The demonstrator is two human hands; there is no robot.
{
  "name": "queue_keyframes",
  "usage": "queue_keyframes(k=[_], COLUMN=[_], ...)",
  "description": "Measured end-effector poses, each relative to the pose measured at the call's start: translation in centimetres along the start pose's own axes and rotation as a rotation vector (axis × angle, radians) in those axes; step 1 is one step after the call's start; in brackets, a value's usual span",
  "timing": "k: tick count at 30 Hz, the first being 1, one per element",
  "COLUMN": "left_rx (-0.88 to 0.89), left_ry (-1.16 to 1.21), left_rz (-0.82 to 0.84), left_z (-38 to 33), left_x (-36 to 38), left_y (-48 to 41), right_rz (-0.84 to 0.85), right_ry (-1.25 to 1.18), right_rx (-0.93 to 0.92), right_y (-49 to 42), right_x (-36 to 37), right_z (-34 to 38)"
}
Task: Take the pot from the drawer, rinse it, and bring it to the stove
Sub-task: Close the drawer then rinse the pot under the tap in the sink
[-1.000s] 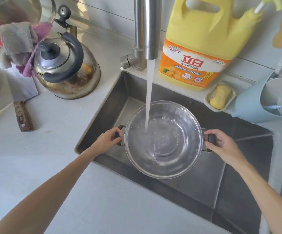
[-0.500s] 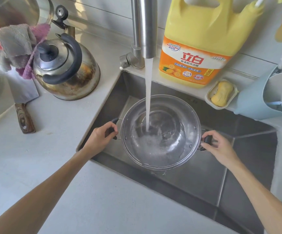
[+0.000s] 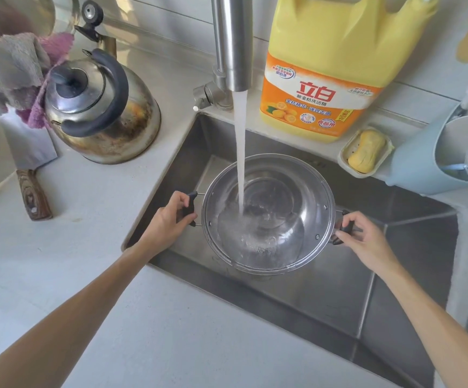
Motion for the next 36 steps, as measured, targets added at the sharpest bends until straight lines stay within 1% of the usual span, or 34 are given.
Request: queue_keyframes(k=[5,9,13,17,23,24,25,28,29,30,32,36], left_rx=[-0.08,-0.138,-0.144,-0.159,-0.236,-0.252,-0.266,-0.343,-0.371,-0.379,-0.334,-0.201], left_ry=[0.043,0.044,-0.005,-0.007,-0.176,-0.157,-0.082,0.358,0.444,0.463,0.423,0.221], left_rz=[-0.031,-0.004,0.015,0.023,0.074,0.096,0.118,0.218,0.245,0.253,0.217,0.149], left_z=[0.5,0.9,0.9,0.8,1.1,1.2,1.3,1.4,1.5,1.6,1.7,1.1], left_x=[-0.2,-0.3,-0.2,0.0,-0.2,0.0,0.2,1.2,1.5,1.6,1.4,1.0], left_y=[-0.2,-0.2,0.0,0.3,-0.2,-0.4,-0.6,-0.5,-0.3,-0.2,-0.2,-0.4], right_rz=[-0.007,-0.016,-0.022,-0.004,0.041,0.041,0.034,0.021,0.023,0.026,0.033,0.044], right_ry=[-0.02,-0.064,-0.146,-0.159,-0.294,-0.303,-0.31,-0.328,-0.336,-0.345,-0.354,-0.349], right_rx=[-0.009,-0.007,0.028,0.048,0.08,0.093,0.104,0.119,0.123,0.124,0.125,0.126], right_y=[0.0,-0.1,-0.1,-0.1,0.1,0.1,0.0,-0.1,0.0,0.0,0.0,0.0], right_x=[0.4,0.5,0.5,0.8,0.6,0.7,0.6,0.7,0.7,0.7,0.7,0.5], right_z=[0.2,0.6,0.2,0.2,0.0,0.0,-0.1,-0.5,-0.6,-0.8,-0.9,-1.0])
Point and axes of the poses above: each hand's wrist, its own y-axis away from the middle knuckle, its own x-axis out of the palm, z = x × y, the point moved 7 cm from there along -y, towards the middle knuckle, and after that the axes turned 10 degrees about z, right-handed, at the moved point
